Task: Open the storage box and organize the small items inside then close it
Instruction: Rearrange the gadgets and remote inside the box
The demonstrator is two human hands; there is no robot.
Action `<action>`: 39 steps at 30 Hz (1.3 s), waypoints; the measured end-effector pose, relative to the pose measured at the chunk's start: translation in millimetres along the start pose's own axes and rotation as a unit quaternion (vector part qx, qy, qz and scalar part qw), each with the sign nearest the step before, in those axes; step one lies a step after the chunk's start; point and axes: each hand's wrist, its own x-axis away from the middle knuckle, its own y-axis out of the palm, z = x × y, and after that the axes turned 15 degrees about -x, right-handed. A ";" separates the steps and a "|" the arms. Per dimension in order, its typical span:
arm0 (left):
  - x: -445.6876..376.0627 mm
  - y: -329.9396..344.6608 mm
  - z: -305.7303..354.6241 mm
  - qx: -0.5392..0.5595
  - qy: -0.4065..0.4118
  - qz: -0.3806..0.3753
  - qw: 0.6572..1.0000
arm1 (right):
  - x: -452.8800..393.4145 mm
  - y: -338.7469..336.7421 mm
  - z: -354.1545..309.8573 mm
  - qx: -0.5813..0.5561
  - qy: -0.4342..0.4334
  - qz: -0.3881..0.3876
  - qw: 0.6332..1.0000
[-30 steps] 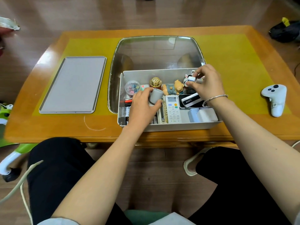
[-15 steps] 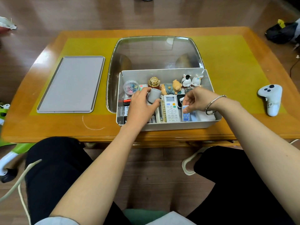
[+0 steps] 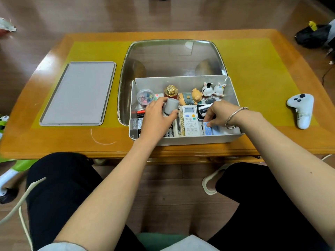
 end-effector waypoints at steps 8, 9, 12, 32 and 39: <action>0.1 -0.5 0.1 0.001 0.002 0.001 1.000 | 4.5 0.0 0.0 0.016 0.026 -0.009 1.000; 0.1 -0.5 0.1 0.001 0.001 0.000 1.000 | 5.4 -0.3 0.4 0.007 0.025 -0.008 1.000; 0.4 -0.6 0.3 -0.001 0.000 -0.001 1.000 | 6.4 -7.6 6.8 -0.062 0.005 0.075 0.995; -0.5 1.7 -1.5 0.005 -0.007 -0.004 1.000 | -26.6 -9.0 13.9 0.201 0.016 0.061 0.977; -0.7 1.7 -2.1 0.008 -0.006 0.003 1.000 | -35.1 -7.1 9.4 0.242 -0.018 0.054 0.969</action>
